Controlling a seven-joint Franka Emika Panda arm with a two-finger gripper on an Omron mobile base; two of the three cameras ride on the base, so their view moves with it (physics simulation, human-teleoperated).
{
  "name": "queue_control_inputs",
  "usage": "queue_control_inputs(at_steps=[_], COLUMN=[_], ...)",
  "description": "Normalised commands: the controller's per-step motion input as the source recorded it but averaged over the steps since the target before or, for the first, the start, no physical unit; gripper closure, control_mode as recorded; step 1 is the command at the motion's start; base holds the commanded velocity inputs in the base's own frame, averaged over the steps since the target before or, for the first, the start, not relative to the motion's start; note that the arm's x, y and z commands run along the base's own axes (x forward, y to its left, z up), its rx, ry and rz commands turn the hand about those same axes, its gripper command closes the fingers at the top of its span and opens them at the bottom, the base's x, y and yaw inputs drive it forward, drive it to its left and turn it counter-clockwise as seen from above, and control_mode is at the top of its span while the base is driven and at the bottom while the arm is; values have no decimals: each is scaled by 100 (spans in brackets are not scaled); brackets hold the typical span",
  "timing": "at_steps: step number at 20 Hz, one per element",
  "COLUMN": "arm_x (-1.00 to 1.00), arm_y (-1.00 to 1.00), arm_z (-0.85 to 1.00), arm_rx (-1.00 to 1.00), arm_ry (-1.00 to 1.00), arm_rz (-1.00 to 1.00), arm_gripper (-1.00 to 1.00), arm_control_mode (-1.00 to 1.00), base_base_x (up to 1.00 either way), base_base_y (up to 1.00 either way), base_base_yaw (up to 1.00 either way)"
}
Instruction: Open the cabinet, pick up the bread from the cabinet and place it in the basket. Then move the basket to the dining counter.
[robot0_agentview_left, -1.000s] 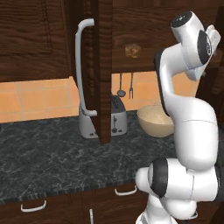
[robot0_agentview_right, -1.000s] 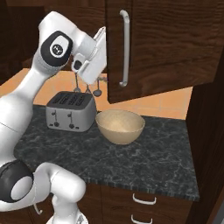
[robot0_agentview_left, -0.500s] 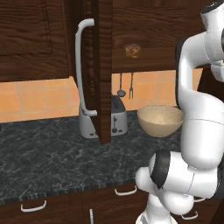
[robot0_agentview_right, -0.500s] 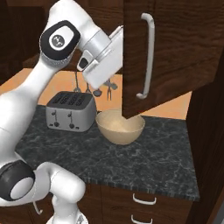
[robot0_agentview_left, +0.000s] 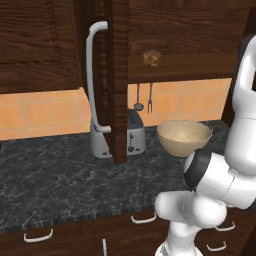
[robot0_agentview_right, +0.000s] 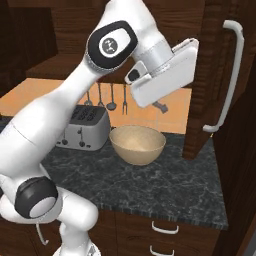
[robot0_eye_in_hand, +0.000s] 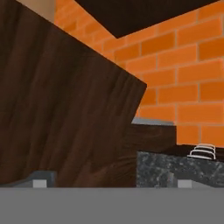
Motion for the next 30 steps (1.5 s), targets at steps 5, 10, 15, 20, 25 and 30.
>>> queue_control_inputs(at_steps=[5,10,15,20,25,30], arm_x=[13,0,-6,17,13,0], arm_y=[97,100,100,100,53,17], arm_z=[-6,-9,-11,-17,0,-2], arm_rx=[2,0,0,-3,-6,-16], arm_ry=[-24,-21,-6,5,9,11], arm_rz=[-1,0,21,49,69,81], arm_gripper=[-100,-100,-100,-100,-100,-100], arm_control_mode=[-100,-100,-100,-100,-100,-100], base_base_x=[0,0,0,0,0,0], base_base_y=[0,0,0,0,0,0], base_base_yaw=[0,0,0,0,0,0])
